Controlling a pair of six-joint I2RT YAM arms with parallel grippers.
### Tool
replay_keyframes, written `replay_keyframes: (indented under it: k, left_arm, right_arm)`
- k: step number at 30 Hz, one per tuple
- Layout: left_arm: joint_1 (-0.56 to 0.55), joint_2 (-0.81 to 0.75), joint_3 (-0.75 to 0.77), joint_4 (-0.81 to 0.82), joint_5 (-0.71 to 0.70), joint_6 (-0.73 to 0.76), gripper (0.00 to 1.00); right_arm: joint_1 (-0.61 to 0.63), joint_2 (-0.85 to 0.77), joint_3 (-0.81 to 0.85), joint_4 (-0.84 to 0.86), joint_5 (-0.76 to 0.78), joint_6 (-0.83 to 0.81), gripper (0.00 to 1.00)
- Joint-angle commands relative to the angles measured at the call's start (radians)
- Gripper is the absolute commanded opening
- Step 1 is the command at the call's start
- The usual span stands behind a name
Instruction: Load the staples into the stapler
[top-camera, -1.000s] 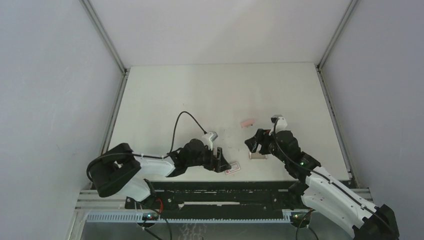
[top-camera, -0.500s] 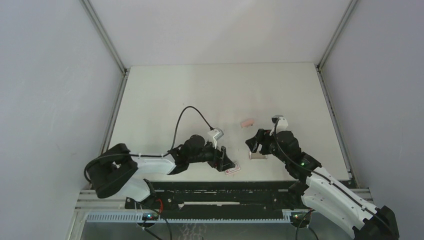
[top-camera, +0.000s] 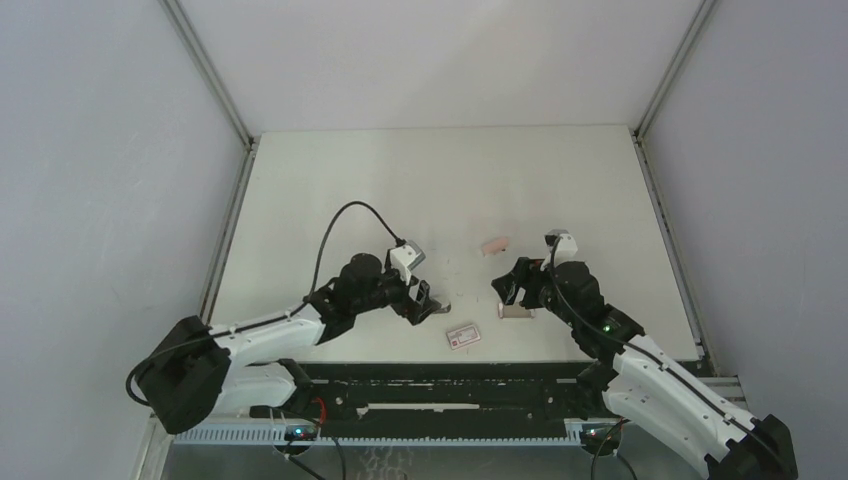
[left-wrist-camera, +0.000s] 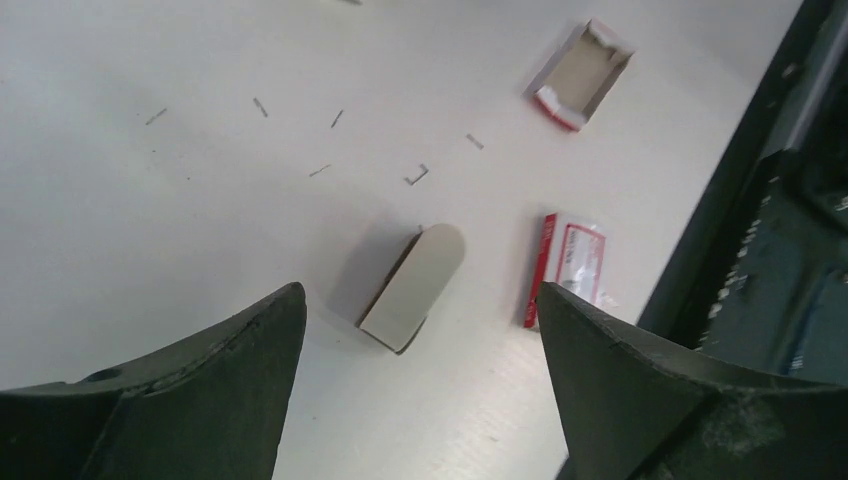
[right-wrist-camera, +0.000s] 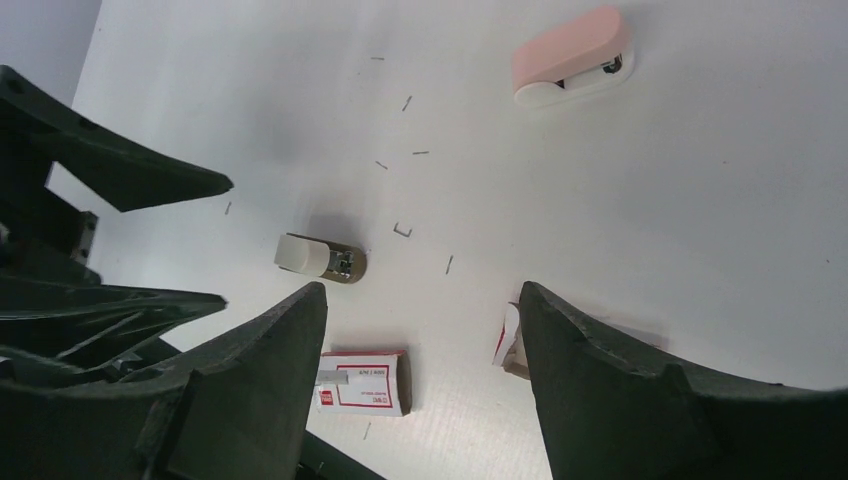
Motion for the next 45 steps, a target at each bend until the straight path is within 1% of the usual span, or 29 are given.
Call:
replay_keyframes:
  k: [1, 6, 8, 10, 13, 14, 17, 20, 22, 25, 27, 28, 30, 34, 36, 37, 39, 41, 45]
  left_arm:
    - [0.000, 0.069, 0.016, 0.047, -0.025, 0.160, 0.89]
    - [0.000, 0.198, 0.074, 0.007, 0.026, 0.217, 0.88]
    - [0.000, 0.251, 0.106, -0.019, 0.071, 0.225, 0.86]
    - [-0.002, 0.284, 0.130, -0.041, 0.104, 0.226, 0.82]
    - [-0.008, 0.291, 0.130, -0.043, 0.118, 0.221, 0.78]
    - [-0.011, 0.289, 0.127, -0.045, 0.113, 0.221, 0.74]
    - [-0.023, 0.309, 0.143, -0.072, 0.099, 0.221, 0.54]
    - [-0.037, 0.342, 0.169, -0.112, 0.091, 0.217, 0.43]
    - [-0.056, 0.360, 0.180, -0.133, 0.079, 0.218, 0.41]
    - [-0.093, 0.372, 0.187, -0.151, 0.033, 0.220, 0.46]
    - [-0.111, 0.381, 0.192, -0.166, -0.005, 0.219, 0.48]
    - [-0.115, 0.386, 0.195, -0.174, -0.021, 0.216, 0.47]
    - [-0.128, 0.389, 0.198, -0.185, -0.061, 0.212, 0.39]
    - [-0.152, 0.356, 0.191, -0.181, -0.120, 0.199, 0.19]
    - [-0.161, 0.308, 0.162, -0.150, -0.134, 0.177, 0.06]
    - [-0.167, 0.274, 0.148, -0.130, -0.134, 0.161, 0.01]
    - [-0.184, 0.198, 0.118, -0.093, -0.131, 0.130, 0.00]
    - [-0.206, 0.120, 0.099, -0.064, -0.128, 0.100, 0.00]
    - [-0.227, 0.022, 0.091, -0.045, -0.098, 0.048, 0.00]
  right_arm:
    - [-0.005, -0.026, 0.006, 0.010, -0.007, -0.018, 0.70]
    - [-0.006, -0.033, 0.003, 0.012, -0.011, -0.014, 0.70]
    - [-0.006, -0.032, 0.000, 0.016, -0.013, -0.013, 0.70]
    - [-0.006, -0.033, -0.003, 0.022, -0.016, -0.014, 0.70]
    - [-0.008, -0.030, -0.004, 0.026, -0.020, -0.014, 0.70]
    - [-0.008, -0.031, -0.005, 0.025, -0.021, -0.013, 0.70]
    - [-0.010, -0.033, -0.006, 0.023, -0.021, -0.016, 0.70]
    - [-0.017, -0.038, -0.007, 0.019, -0.022, -0.019, 0.70]
    - [-0.022, -0.041, -0.008, 0.014, -0.024, -0.021, 0.70]
    - [-0.030, -0.039, -0.010, 0.014, -0.032, -0.023, 0.70]
    - [-0.032, -0.037, -0.010, 0.012, -0.037, -0.023, 0.70]
    - [-0.032, -0.037, -0.010, 0.012, -0.038, -0.022, 0.70]
    - [-0.032, -0.036, -0.011, 0.013, -0.039, -0.017, 0.70]
    - [-0.032, -0.027, -0.011, 0.018, -0.054, 0.013, 0.70]
    - [-0.028, -0.010, -0.012, 0.029, -0.086, 0.043, 0.71]
    - [-0.024, -0.001, -0.014, 0.040, -0.107, 0.062, 0.71]
    - [-0.013, 0.016, -0.028, 0.079, -0.175, 0.107, 0.71]
    - [0.002, 0.036, -0.048, 0.153, -0.245, 0.178, 0.73]
    - [0.040, 0.087, -0.085, 0.302, -0.352, 0.292, 0.76]
